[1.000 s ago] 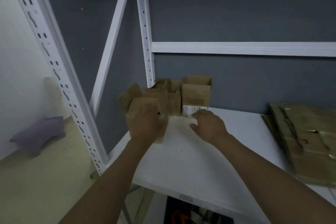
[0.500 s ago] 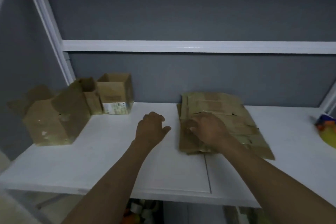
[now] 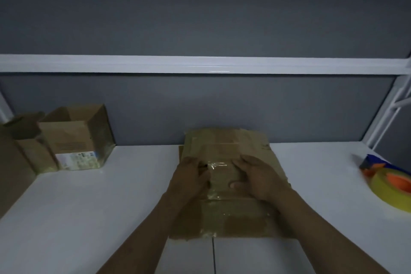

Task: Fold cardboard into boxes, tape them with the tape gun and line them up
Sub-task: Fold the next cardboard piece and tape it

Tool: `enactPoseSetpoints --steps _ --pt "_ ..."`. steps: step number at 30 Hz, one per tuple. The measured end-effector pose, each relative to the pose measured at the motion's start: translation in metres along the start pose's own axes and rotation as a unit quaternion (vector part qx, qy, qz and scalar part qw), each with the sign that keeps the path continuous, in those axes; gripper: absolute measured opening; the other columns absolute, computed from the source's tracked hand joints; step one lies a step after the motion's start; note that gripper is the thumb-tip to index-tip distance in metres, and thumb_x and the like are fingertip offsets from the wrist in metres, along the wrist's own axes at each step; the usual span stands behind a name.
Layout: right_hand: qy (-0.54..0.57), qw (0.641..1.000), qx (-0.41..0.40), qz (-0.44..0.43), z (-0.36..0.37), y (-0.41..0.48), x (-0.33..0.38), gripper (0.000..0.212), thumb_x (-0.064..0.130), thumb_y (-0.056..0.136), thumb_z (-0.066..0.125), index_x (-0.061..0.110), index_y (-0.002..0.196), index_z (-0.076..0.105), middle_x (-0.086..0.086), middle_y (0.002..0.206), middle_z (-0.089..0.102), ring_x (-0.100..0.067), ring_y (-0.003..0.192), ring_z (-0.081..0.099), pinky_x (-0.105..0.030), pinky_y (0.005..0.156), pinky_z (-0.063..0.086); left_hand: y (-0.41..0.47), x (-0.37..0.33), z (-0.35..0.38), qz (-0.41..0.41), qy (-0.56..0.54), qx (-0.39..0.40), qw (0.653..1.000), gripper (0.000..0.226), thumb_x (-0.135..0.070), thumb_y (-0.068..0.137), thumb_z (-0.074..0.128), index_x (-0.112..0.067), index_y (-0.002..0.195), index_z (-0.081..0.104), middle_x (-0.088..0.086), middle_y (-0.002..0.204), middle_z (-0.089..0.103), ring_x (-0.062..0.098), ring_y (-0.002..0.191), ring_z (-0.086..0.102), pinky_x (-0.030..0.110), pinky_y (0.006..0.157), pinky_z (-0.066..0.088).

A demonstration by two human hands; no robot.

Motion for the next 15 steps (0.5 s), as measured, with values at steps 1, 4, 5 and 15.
enactPoseSetpoints --steps 1,4,5,15 --pt "-0.001 1.000 0.001 -0.008 0.005 0.003 -0.002 0.116 0.097 0.058 0.017 0.030 0.152 0.015 -0.002 0.161 0.007 -0.020 0.147 0.008 -0.034 0.119 0.010 0.005 0.004 0.003 -0.016 -0.021 0.000 1.000 0.030 -0.045 0.088 0.059 -0.019 0.103 0.064 0.001 0.108 0.060 0.019 0.099 0.058 0.028 0.083 0.047" --pt "0.045 0.999 -0.016 -0.008 0.024 0.009 -0.015 0.133 0.102 0.037 0.002 0.035 0.151 0.012 0.003 0.161 0.002 -0.017 0.148 -0.002 -0.041 0.120 0.004 0.015 0.013 0.003 -0.066 -0.076 -0.026 0.995 0.037 -0.048 0.080 0.068 -0.016 0.096 0.059 -0.007 0.096 0.060 0.017 0.092 0.060 0.030 0.075 0.048" --pt "0.072 0.997 -0.024 -0.008 0.029 0.007 -0.018 0.132 0.103 0.038 0.001 0.036 0.151 0.013 0.005 0.161 0.002 -0.016 0.147 -0.004 -0.043 0.119 0.003 0.017 0.015 0.000 -0.080 -0.091 -0.036 0.992 0.039 -0.044 0.080 0.072 -0.015 0.101 0.058 -0.010 0.096 0.058 0.014 0.092 0.058 0.026 0.074 0.044" --pt "0.206 0.974 -0.086 -0.027 0.028 0.001 -0.029 0.076 0.066 0.078 0.059 0.039 0.144 0.034 0.015 0.157 0.013 -0.007 0.145 0.005 -0.027 0.116 0.004 0.034 0.023 -0.020 -0.152 -0.244 -0.085 0.954 0.030 -0.040 0.083 0.072 -0.016 0.100 0.070 -0.002 0.094 0.072 0.015 0.088 0.066 0.029 0.077 0.050"
Point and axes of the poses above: each hand's wrist, its own y-axis towards the middle knuckle, its own z-axis out of the palm, x = y × z, the point moved 8 cm from there along y, towards the middle knuckle
